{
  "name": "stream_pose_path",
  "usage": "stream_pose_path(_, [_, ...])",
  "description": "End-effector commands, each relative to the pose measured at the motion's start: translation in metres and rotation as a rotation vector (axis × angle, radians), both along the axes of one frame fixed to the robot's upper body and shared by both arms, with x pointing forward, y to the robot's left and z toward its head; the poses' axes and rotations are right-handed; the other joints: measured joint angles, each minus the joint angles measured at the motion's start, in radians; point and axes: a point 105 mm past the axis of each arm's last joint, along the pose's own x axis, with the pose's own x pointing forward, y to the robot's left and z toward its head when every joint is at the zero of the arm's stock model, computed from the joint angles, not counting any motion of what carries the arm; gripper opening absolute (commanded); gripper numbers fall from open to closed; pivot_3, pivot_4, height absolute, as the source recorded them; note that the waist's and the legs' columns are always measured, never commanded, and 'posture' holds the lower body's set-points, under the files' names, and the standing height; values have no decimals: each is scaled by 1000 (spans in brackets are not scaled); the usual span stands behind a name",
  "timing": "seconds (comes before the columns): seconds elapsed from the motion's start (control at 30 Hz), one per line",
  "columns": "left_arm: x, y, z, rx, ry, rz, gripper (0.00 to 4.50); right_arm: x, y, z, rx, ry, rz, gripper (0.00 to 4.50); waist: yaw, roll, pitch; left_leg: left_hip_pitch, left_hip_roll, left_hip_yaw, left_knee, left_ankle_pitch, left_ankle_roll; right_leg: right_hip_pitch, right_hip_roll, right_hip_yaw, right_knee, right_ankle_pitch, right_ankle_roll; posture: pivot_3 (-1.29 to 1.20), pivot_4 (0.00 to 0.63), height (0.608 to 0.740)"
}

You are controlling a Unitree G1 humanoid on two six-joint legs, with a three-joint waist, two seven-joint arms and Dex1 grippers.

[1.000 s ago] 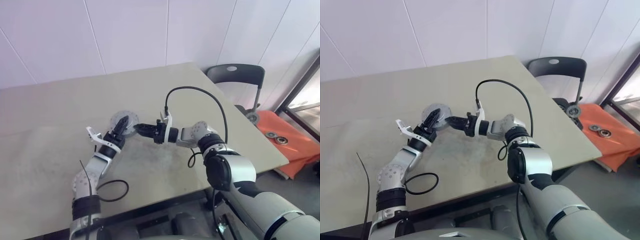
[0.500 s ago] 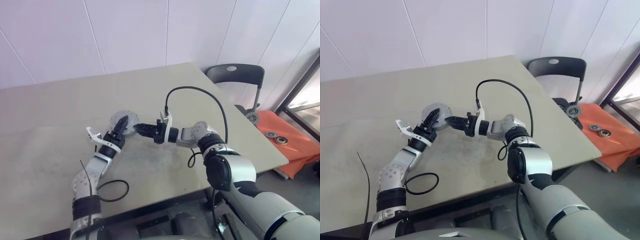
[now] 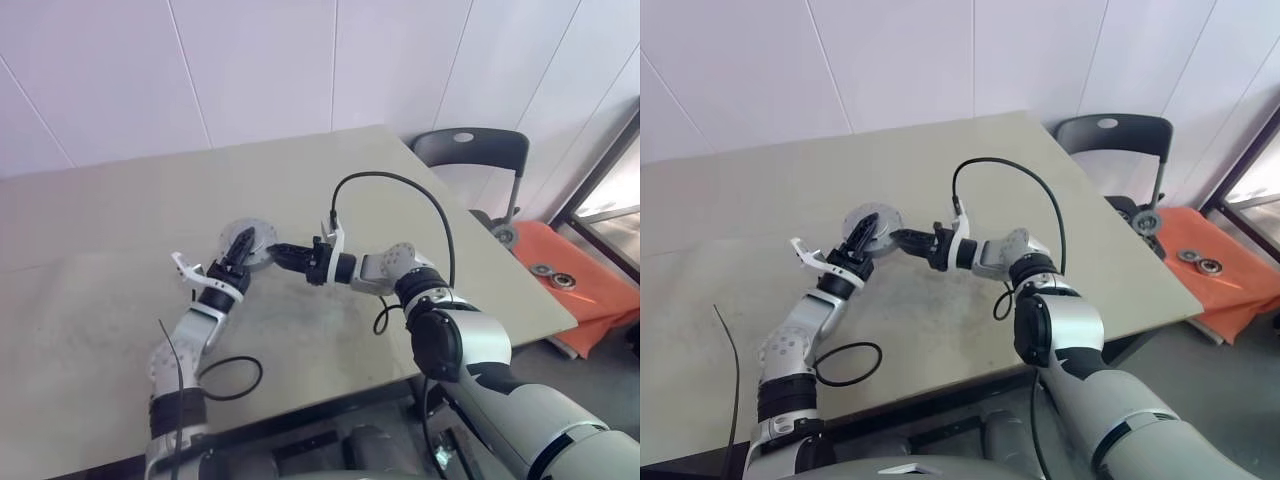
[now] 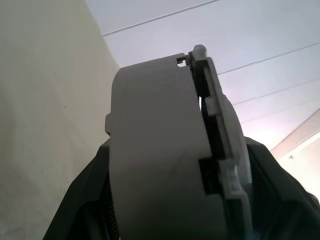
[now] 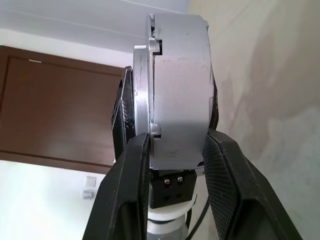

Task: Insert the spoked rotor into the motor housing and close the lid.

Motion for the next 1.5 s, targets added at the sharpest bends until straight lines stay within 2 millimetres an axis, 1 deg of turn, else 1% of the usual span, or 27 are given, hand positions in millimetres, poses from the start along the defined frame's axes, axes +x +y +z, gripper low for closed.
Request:
stream_pose_path(0.03, [3,-5,48,-17,-161,0,2531,6,0,6,-30,-39,-17,1239,1,0,0,0,0,0,0,0,0,0,0,0,0,0,0,0,0,740])
stream_pose_path(0.2, [3,-8,57,-55,-171,15,2507,7,-2,4,-44,-44,-29,1239,0,0,0,0,0,0,1,0,0,0,0,0,0,0,0,0,0,740])
stream_pose_path(0.3, [3,-9,57,-53,-169,13,2507,7,-1,3,-47,-46,-25,1239,0,0,0,0,0,0,1,0,0,0,0,0,0,0,0,0,0,740])
stream_pose_path(0.57, [3,-5,58,-39,-166,19,2507,7,0,2,-57,-55,-24,1239,0,0,0,0,0,0,2,0,0,1,0,0,0,1,0,0,0,740])
stream_pose_path(0.83, [1,-1,67,-20,-182,31,2507,7,2,-2,-81,-65,-33,1239,1,0,0,0,0,0,2,0,0,1,0,0,0,1,0,0,0,740])
stream_pose_path(0.87, [0,-1,67,-20,-182,32,2504,7,2,-4,-86,-64,-36,1935,1,0,0,0,0,0,2,0,0,1,0,0,0,1,0,0,0,740])
stream_pose_path(0.9, [0,-1,67,-20,-182,32,2504,7,2,-4,-85,-64,-34,2205,1,0,0,0,0,0,2,0,0,1,0,0,0,1,0,0,0,740])
stream_pose_path(1.03, [0,0,67,-17,-177,33,2504,3,4,-5,-83,-43,-9,3554,1,0,0,0,0,0,3,0,0,1,0,0,0,1,0,0,0,740])
stream_pose_path(1.23, [1,0,65,-15,-172,39,2504,3,3,-6,-93,-51,-6,3554,1,0,0,0,0,0,3,0,0,1,0,0,0,1,0,0,0,740])
stream_pose_path(1.37, [2,2,66,-17,-172,47,2504,4,-1,-7,-101,-66,-13,3554,1,0,0,0,0,0,4,0,0,2,0,0,0,1,0,0,0,740])
stream_pose_path(1.5, [2,10,66,-16,-172,85,2504,6,-7,0,-57,-81,-12,3554,1,0,0,0,0,0,5,0,0,2,0,0,0,1,0,0,0,740])
